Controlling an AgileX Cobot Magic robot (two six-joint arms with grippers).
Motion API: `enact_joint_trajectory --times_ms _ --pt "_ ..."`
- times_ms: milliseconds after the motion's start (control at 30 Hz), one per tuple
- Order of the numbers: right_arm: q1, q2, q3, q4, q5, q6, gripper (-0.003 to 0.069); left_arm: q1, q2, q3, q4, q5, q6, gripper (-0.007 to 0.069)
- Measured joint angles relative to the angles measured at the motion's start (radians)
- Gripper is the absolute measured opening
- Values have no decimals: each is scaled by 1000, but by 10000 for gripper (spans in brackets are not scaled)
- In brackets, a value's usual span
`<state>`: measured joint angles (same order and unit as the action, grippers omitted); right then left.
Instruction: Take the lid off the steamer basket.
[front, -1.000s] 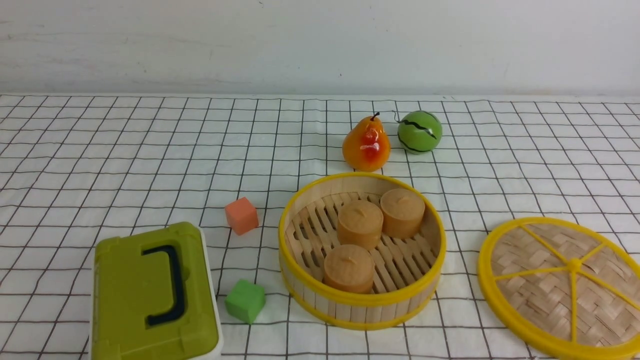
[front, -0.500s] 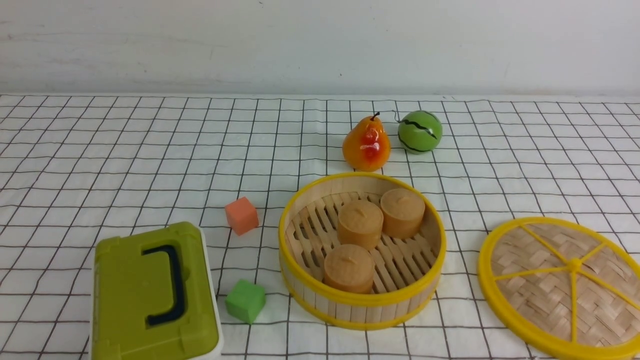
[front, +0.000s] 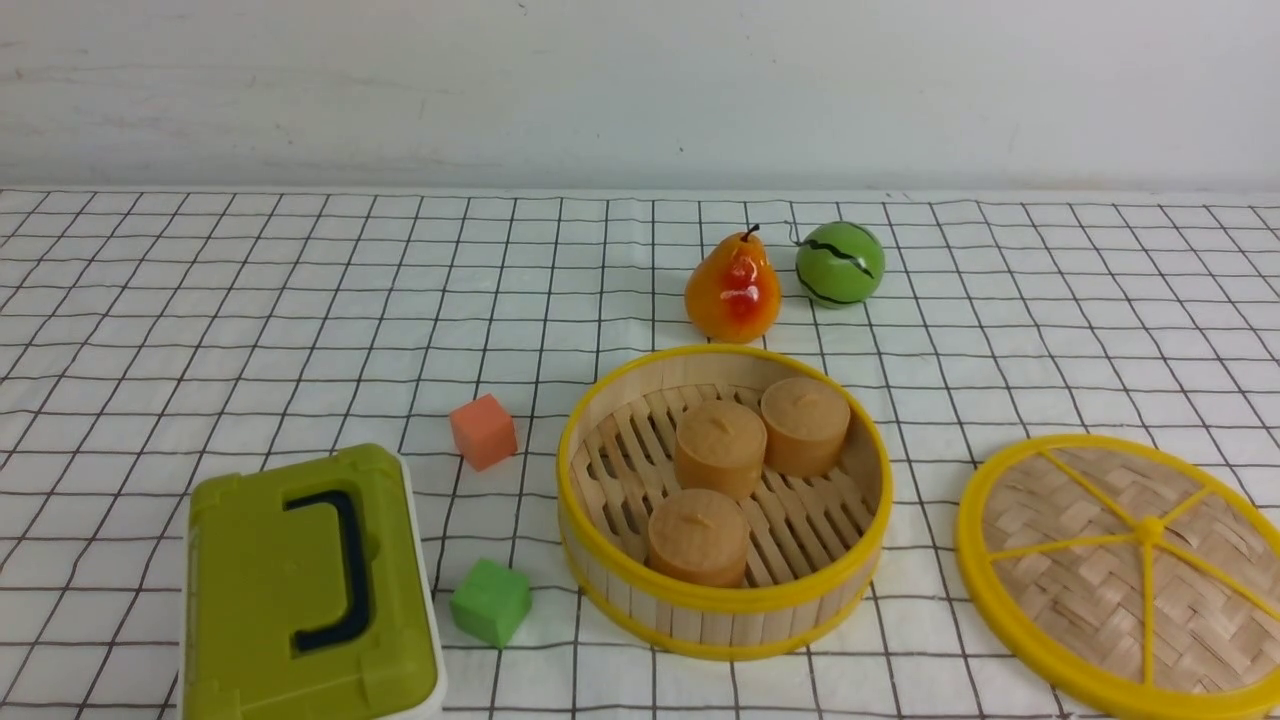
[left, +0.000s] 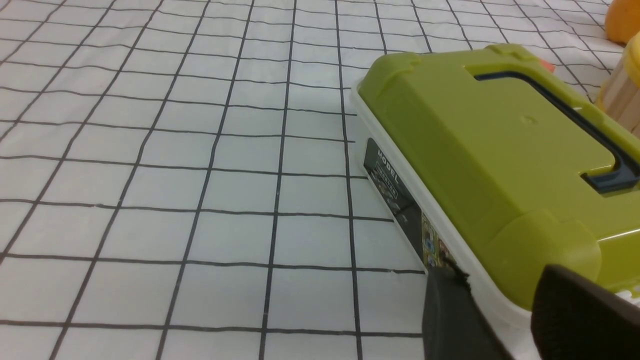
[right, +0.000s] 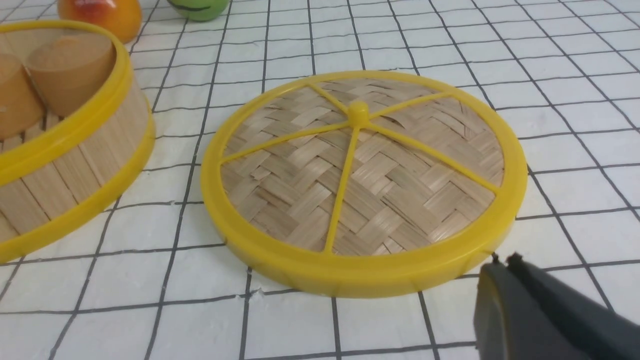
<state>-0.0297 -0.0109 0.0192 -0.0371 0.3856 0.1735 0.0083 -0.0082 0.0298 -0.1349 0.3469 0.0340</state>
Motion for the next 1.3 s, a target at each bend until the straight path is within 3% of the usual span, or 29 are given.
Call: enact_joint_trajectory --times_ms 1300 --pt "0 0 0 2 0 2 23 0 0 0 0 0 0 239"
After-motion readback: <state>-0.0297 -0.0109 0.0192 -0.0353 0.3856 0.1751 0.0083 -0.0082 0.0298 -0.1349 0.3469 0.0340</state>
